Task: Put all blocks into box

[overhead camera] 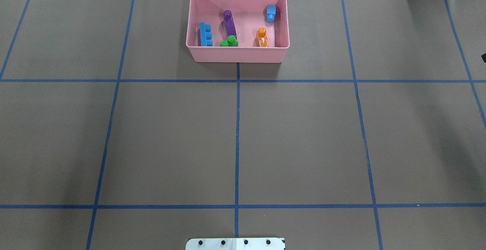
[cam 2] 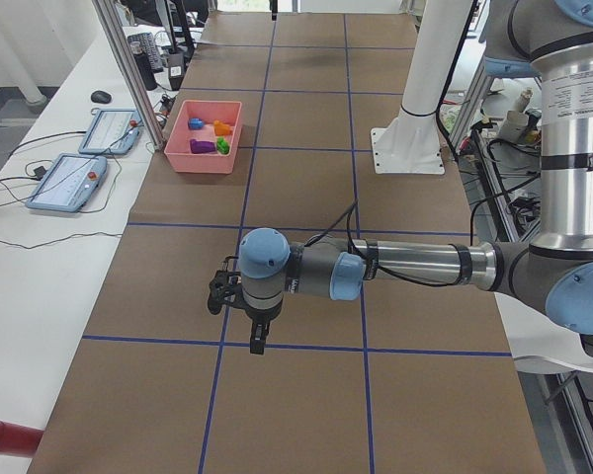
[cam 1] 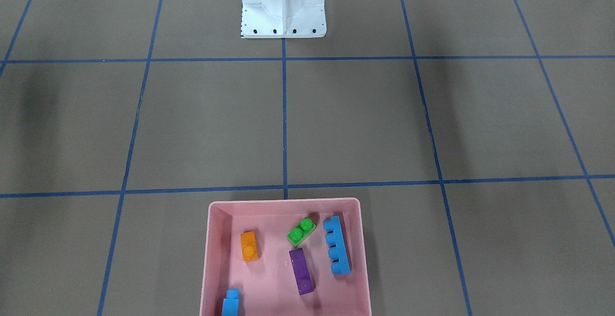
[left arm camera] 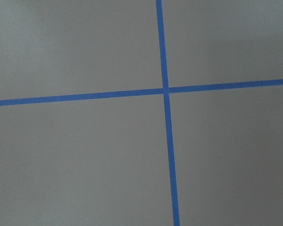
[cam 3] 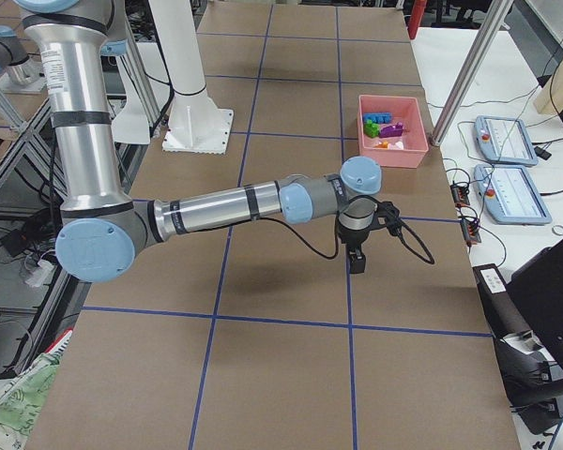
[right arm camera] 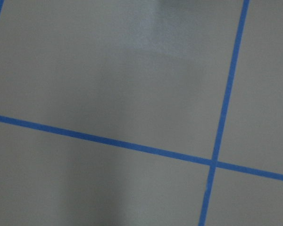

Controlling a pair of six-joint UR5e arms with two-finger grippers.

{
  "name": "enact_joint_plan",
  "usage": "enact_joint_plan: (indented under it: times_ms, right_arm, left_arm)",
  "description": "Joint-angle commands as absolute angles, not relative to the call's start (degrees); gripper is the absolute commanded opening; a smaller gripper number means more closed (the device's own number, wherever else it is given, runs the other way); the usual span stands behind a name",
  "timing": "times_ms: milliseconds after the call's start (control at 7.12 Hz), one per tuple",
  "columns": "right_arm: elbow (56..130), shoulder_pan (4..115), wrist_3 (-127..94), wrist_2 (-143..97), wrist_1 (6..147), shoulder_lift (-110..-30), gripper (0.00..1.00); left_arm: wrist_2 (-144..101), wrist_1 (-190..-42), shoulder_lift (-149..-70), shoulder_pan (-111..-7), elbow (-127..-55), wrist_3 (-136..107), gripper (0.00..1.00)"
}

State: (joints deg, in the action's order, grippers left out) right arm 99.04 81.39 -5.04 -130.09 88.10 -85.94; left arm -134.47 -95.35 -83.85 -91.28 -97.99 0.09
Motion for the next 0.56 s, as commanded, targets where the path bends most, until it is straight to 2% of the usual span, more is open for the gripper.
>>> enact_joint_plan:
  times_ms: [0, 281, 421]
  right_arm:
    - [102.2, 81.7, -2.9, -129.1, 91.8, -87.5, 1.0]
    - [102.2, 81.8, 1.8, -127.8, 92.0, -90.8, 1.0]
    - [102.5, 81.8, 2.6, -128.5, 91.4, -95.1, 1.0]
  left_arm:
    - [-134.5, -95.4, -83.8, -91.3, -97.9, 0.1, 1.0]
    - [-134.5, -95.5, -83.8, -91.3, -97.9, 0.1, 1.0]
    - [-134.4, -95.5, -83.8, -91.3, -97.8, -0.1, 1.0]
